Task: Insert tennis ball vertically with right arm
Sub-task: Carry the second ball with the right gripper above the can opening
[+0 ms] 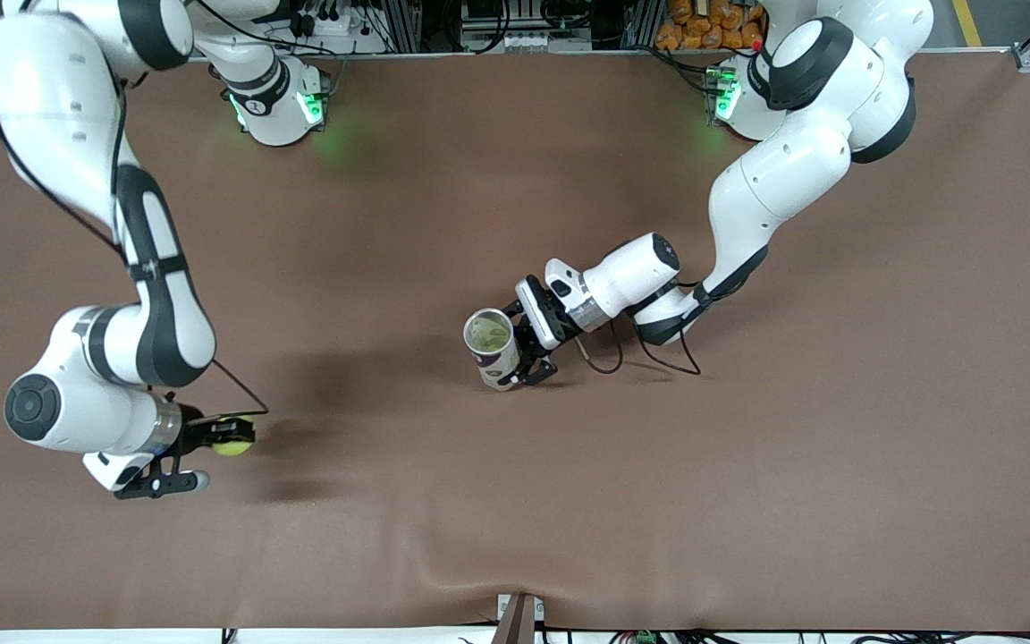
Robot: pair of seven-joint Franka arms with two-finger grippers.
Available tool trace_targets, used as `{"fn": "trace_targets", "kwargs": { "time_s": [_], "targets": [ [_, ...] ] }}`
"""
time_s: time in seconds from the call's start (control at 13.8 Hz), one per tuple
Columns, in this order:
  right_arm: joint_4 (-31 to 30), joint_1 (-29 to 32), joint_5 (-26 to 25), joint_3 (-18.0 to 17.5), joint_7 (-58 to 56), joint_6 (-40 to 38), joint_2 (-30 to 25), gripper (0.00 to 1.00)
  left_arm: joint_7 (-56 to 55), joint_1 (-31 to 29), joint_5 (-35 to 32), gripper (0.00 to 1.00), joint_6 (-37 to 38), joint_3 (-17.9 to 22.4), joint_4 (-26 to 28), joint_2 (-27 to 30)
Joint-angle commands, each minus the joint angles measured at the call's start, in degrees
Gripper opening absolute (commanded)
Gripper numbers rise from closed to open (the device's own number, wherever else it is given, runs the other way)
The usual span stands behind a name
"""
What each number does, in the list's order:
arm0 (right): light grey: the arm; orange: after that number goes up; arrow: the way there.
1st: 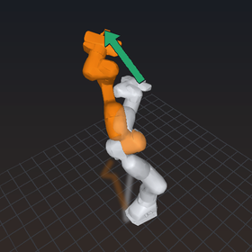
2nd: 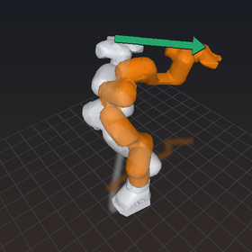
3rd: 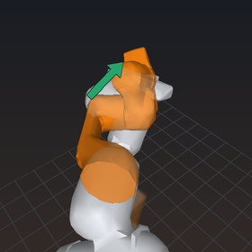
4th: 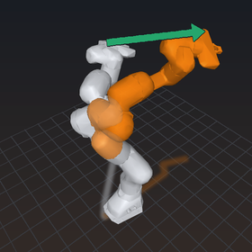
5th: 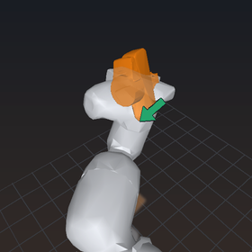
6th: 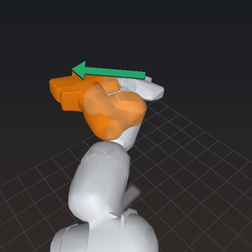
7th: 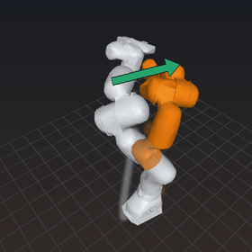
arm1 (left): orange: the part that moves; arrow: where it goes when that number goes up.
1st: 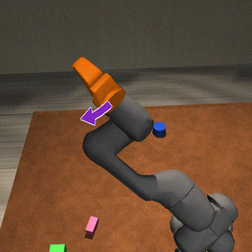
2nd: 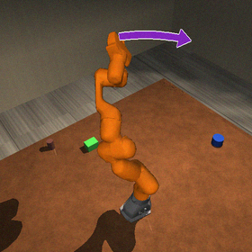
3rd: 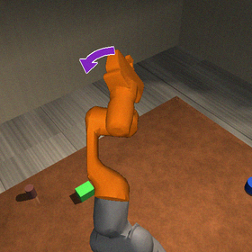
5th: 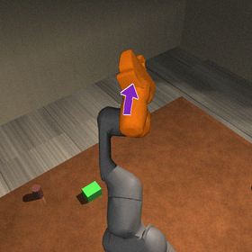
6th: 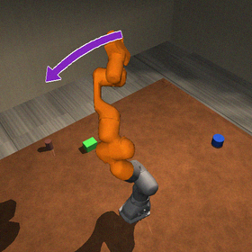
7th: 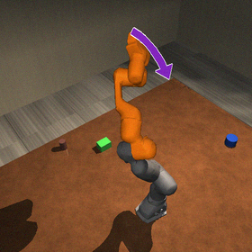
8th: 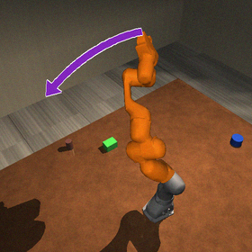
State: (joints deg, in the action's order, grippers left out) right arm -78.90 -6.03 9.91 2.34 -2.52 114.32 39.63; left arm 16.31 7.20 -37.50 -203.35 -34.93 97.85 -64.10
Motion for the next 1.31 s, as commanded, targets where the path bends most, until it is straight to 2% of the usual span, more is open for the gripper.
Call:
{"fn": "trace_targets", "kwargs": {
  "time_s": [0.0, 0.07, 0.22, 0.51, 0.8, 0.94, 1.24],
  "targets": [
    [-2.3, -6.0, 0.6, 0.1, 14.9, -7.0, -5.7, 0.31, -0.2, -1.1, -1.5, 0.81, -0.4, -0.6, 0.5, 0.4],
    [-2.3, -8.0, 2.6, 0.1, 21.4, -9.4, -6.8, 0.31, -0.2, -1.3, -1.5, 0.81, -0.4, -0.6, 0.5, 0.4],
    [-2.3, -12.0, 10.4, 0.1, 31.4, -13.1, -7.4, 0.31, -0.2, -1.3, -1.5, 0.81, -0.4, -0.7, 0.5, 0.4],
    [-1.8, -20.3, 18.5, 0.1, 52.7, -12.6, -8.8, 0.31, -0.2, -1.3, -1.5, 0.81, -0.4, -0.6, 0.5, 0.3],
    [-1.3, -21.4, 26.5, 0.1, 60.4, -12.3, -9.7, 0.31, -0.2, -1.4, -1.5, 0.81, -0.4, -0.7, 0.5, 0.4],
    [-0.9, -22.8, 28.1, 0.1, 64.0, -11.0, -9.7, 0.31, -0.3, -1.4, -1.5, 0.81, -0.4, -0.7, 0.5, 0.3],
    [-0.9, -25.0, 27.1, 0.3, 64.9, -2.6, -8.5, 0.32, -0.3, -2.0, -1.5, 0.81, -0.4, -1.5, 0.6, 0.3]
  ]
}}
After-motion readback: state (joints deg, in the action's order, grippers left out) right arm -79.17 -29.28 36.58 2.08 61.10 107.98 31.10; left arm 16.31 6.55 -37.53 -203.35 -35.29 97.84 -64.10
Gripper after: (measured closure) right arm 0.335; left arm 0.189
